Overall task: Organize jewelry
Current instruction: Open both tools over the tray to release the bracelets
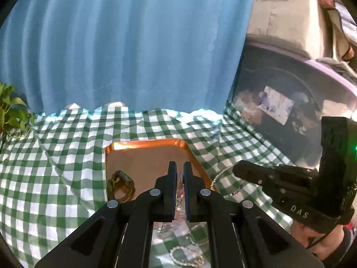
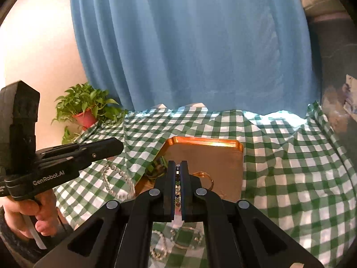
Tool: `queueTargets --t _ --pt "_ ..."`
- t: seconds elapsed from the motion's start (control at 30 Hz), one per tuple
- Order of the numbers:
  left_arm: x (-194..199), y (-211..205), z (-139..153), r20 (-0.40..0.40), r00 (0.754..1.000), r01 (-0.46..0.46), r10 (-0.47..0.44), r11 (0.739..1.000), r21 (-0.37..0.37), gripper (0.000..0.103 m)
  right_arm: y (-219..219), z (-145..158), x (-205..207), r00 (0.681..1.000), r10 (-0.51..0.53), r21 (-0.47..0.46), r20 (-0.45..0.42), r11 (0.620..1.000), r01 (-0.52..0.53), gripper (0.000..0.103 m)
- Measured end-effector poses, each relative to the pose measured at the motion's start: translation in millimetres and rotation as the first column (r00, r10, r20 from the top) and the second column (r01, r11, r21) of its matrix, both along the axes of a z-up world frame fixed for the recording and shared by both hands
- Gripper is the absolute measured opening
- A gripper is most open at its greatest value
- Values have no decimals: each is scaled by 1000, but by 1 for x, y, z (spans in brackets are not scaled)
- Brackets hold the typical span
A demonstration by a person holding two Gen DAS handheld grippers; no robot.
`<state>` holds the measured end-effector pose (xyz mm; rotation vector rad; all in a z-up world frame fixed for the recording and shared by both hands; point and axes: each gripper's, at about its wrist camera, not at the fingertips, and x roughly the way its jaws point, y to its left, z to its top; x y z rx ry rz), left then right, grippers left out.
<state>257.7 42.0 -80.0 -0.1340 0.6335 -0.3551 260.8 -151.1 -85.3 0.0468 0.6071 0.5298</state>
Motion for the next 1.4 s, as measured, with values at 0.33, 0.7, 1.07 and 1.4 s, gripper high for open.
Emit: queueTargets --t 0.33,0.7,1.07,1.4 --pt "54 2 -94 -155 985 -68 78 995 72 6 11 -67 45 995 29 6 -95 1000 -29 3" --pt "65 0 -141 -276 948 -92 157 967 236 10 -2 -108 69 976 -130 -128 -176 986 108 19" --pt "10 -4 -109 -202 957 -159 209 958 240 78 -21 -93 27 981 -115 -47 -159 993 109 69" --pt "-36 -10 -92 -202 955 -173 218 960 218 79 -31 -85 -35 995 -82 -61 -54 995 78 69"
